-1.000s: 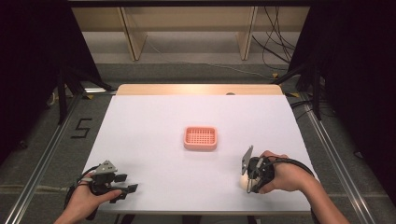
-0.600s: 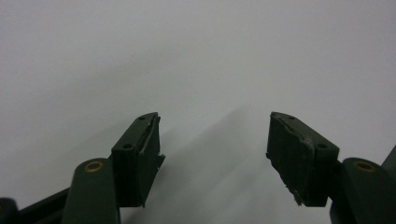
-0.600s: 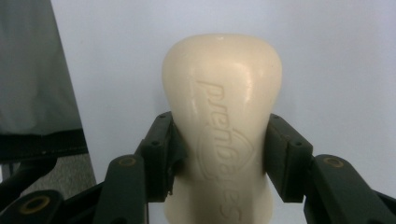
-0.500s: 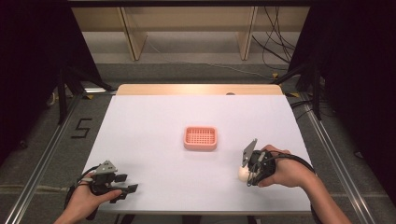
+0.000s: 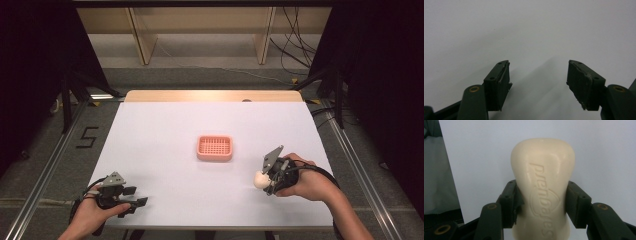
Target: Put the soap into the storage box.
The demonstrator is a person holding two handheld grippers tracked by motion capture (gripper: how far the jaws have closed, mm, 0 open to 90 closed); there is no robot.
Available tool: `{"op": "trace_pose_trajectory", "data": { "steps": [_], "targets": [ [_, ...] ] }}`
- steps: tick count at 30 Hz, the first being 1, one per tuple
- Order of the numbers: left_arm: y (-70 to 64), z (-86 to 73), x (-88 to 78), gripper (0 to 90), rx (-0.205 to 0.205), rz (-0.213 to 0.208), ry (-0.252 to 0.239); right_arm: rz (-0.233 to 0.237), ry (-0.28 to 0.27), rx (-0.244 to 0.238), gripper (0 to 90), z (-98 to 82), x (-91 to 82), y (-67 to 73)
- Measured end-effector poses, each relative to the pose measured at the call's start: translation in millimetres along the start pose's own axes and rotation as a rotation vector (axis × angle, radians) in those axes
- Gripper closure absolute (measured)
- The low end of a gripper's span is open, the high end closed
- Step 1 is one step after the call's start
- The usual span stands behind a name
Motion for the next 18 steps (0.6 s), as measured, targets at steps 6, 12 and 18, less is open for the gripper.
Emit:
{"op": "trace_pose_trajectory", "data": {
  "steps": [6, 12, 18],
  "targets": [
    [-0.2, 0.0, -0.5, 34.4, -0.001, -0.003, -0.002, -0.010, -0.052, 0.001, 50.4, 3.4, -0.5, -4.0],
    [-0.7, 0.4, -0.2, 34.4, -0.004, -0.002, -0.007, -0.035, -0.085, 0.023, 50.3, 5.4, -2.5, -6.1],
    [-0.2, 0.1, -0.5, 34.4, 0.002, -0.003, 0.000, -0.057, -0.110, 0.017, 50.3, 6.6, -3.0, -7.4]
  ]
}}
Point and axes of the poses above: each handheld gripper's, and its own axes: x roughly forward along the jaws, z roughly out of its top, y roughly to its left, the point moved 6 cm from there along x, roughly forward along the jaws, and after that the axes turned 2 degrees about -y, right-handed, at the moved point
